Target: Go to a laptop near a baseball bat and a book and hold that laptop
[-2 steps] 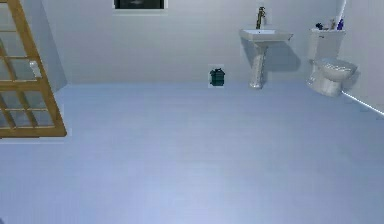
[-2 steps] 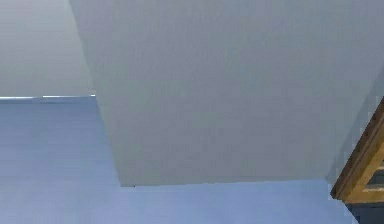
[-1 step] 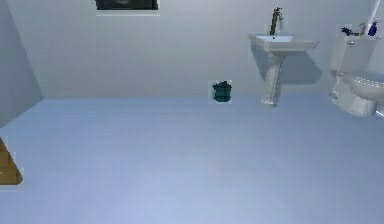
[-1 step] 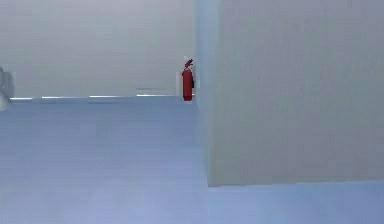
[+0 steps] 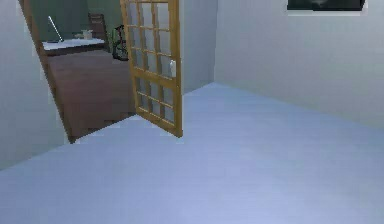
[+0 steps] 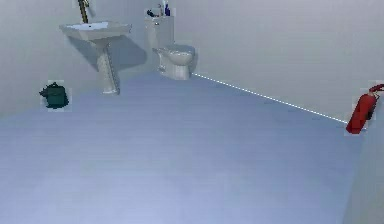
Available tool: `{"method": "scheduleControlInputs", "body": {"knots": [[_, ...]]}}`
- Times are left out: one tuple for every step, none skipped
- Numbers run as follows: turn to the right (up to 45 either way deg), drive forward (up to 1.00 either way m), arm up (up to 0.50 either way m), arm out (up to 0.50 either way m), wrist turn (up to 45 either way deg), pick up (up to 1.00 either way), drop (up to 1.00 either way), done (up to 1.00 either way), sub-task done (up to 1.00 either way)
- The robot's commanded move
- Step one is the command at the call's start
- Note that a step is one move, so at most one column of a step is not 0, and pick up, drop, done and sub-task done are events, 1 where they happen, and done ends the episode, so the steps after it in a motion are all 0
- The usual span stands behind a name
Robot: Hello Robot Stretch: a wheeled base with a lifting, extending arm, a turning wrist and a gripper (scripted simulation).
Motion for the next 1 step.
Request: {"method": "scheduleControlInputs", "body": {"knots": [[-21.0,0.0,0.0,0.0,0.0,0.0,0.0,0.0,0.0]]}}
